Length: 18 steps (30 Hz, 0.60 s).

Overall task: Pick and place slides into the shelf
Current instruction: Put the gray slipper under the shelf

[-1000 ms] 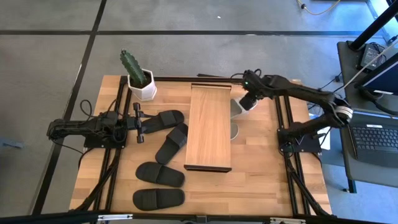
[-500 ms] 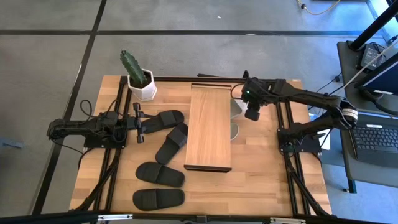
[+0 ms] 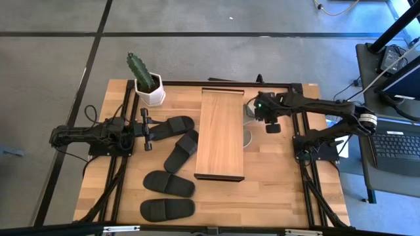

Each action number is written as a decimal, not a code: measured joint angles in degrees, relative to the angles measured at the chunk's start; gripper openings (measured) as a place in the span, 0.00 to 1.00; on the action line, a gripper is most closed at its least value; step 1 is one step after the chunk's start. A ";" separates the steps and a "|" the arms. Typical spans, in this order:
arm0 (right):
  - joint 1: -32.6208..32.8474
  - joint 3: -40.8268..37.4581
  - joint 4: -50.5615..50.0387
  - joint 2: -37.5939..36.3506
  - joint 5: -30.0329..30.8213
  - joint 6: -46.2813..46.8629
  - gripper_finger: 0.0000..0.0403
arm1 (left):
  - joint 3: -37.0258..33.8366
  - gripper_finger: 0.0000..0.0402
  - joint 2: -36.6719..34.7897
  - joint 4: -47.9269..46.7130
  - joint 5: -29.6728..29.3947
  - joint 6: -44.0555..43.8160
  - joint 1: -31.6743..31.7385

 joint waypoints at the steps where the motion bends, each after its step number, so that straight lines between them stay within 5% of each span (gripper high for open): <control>1: 0.00 -1.61 0.94 0.00 1.27 -0.24 0.37 | 0.00 0.37 0.00 0.00 0.00 0.00 0.00; 5: -0.24 -5.98 6.32 0.02 6.14 -0.32 0.37 | 0.00 0.37 -0.02 -0.02 -0.01 0.09 0.00; 18: -3.82 -13.36 18.80 0.75 6.32 -3.16 0.37 | 0.00 0.37 0.00 -0.02 -0.02 0.10 0.00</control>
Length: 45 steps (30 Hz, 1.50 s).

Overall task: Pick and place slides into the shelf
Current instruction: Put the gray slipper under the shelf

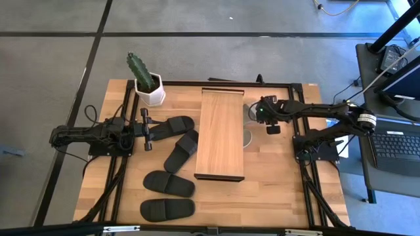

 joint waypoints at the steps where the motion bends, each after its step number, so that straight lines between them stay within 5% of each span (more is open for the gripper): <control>1: -0.26 -0.14 1.02 0.20 0.00 0.01 0.37 | 0.00 0.37 0.01 0.00 0.00 0.03 0.00; 18: -3.37 -0.21 6.27 9.80 0.69 0.02 0.36 | 0.00 0.37 0.00 0.00 0.00 0.05 0.00; 27: -2.87 0.80 3.66 10.44 0.93 0.57 0.06 | 0.00 0.37 -0.01 0.02 0.02 0.05 0.00; 36: 1.13 8.14 -10.78 10.66 -7.76 19.34 0.02 | 0.00 0.37 0.00 0.00 0.02 0.08 0.00; 45: 7.96 10.17 -11.70 10.64 -9.84 28.86 0.01 | 0.00 0.37 -0.01 0.00 0.00 0.03 0.00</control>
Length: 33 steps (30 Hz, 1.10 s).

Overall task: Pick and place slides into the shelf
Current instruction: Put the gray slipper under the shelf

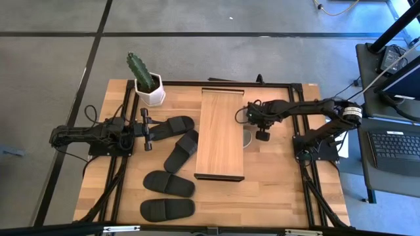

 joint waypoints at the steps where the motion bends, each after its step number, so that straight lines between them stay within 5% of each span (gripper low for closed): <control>1: 0.75 0.00 0.00 0.00 0.00 0.80 0.01 | 0.00 0.37 0.01 0.00 0.01 -0.02 0.00; 11: 4.53 0.04 0.99 0.00 0.31 3.99 0.01 | 0.00 0.37 0.02 0.00 0.02 -0.07 0.00; 20: 4.53 0.11 3.82 -0.07 0.37 4.18 0.17 | 0.00 0.37 0.02 0.00 0.02 -0.17 0.00; 33: 4.51 0.17 -2.35 -0.09 0.52 7.02 0.20 | 0.00 0.37 0.00 0.00 0.02 -0.17 0.00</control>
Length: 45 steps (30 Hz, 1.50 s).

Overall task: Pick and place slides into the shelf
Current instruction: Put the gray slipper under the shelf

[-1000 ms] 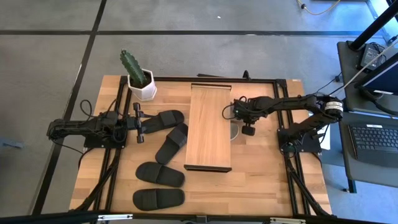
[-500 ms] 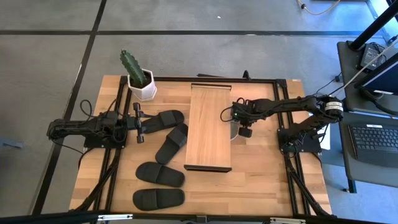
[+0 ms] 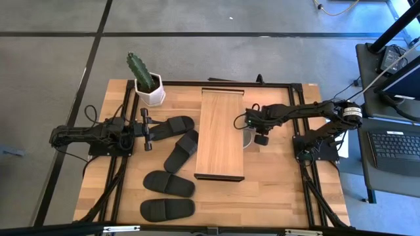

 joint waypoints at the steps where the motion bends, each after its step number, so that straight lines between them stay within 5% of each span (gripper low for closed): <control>1: 0.00 0.00 -1.30 0.00 0.06 0.12 0.20 | 0.00 0.37 0.02 0.00 0.00 0.01 0.00; 10: -5.11 0.00 -2.52 0.00 0.49 -2.36 0.20 | 0.00 0.37 0.01 0.00 0.00 0.15 0.00; 22: -12.67 -4.15 5.08 0.00 -1.12 -18.75 0.20 | 0.00 0.37 0.02 0.02 0.00 0.10 0.00; 45: -12.55 -5.38 20.87 0.02 -12.06 -19.41 0.20 | 0.00 0.37 0.00 0.02 0.00 0.04 0.00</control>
